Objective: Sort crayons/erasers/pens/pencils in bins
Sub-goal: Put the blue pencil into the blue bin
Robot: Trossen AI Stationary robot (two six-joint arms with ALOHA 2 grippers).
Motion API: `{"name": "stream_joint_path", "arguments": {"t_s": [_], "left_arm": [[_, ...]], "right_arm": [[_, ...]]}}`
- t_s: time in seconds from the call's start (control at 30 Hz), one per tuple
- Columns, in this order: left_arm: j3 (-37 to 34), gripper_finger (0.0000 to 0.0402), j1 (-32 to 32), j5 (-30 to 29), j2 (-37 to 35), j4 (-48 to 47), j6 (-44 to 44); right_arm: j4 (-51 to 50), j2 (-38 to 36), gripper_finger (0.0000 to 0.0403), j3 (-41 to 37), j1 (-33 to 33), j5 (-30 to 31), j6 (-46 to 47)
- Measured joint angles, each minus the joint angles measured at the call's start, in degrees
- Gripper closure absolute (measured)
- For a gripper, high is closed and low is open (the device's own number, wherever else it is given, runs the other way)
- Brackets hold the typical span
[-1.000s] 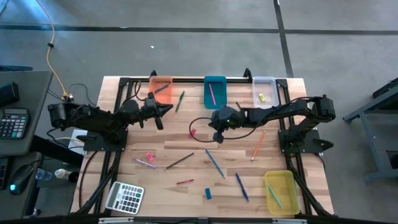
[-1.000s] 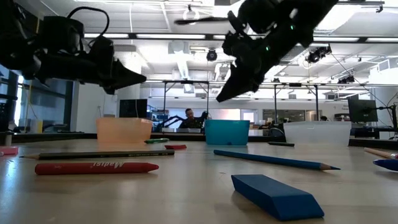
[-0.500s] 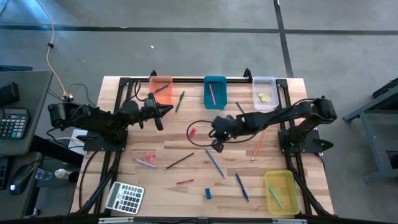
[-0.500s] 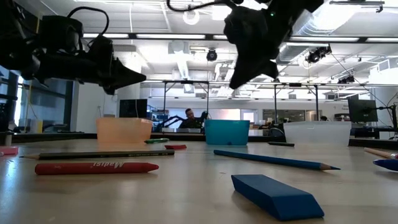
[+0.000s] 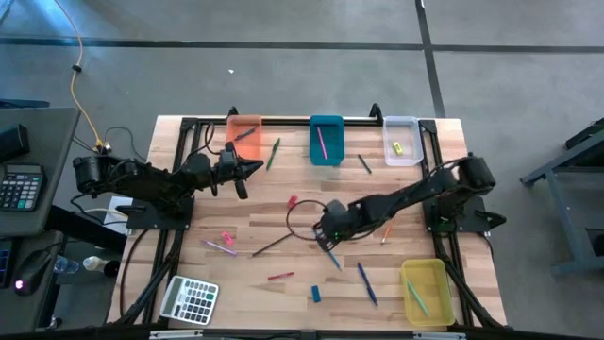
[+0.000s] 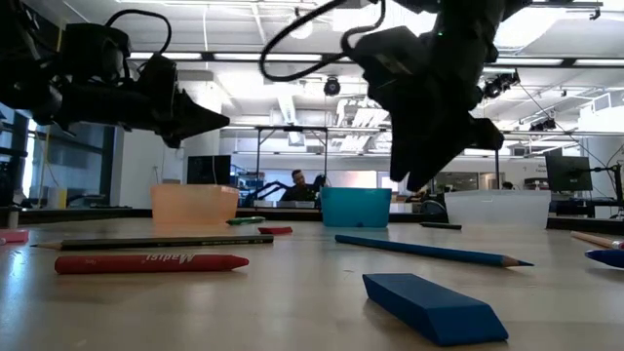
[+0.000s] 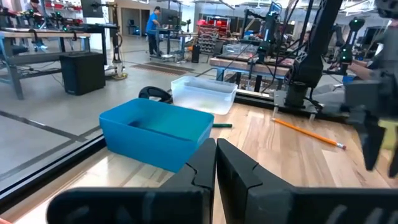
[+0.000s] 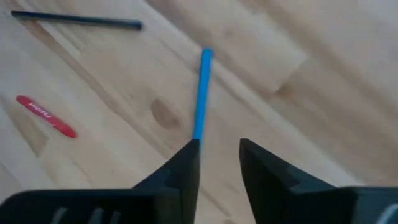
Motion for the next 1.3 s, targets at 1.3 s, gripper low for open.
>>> {"name": "stream_joint_path", "arguments": {"t_s": [1.3], "left_arm": [[0.02, 0.0399, 0.02, -0.46, 0.0, 0.02, 0.02]], "right_arm": [[-12.82, 18.87, 0.0338, 16.62, 2.58, -2.78, 3.93]]}}
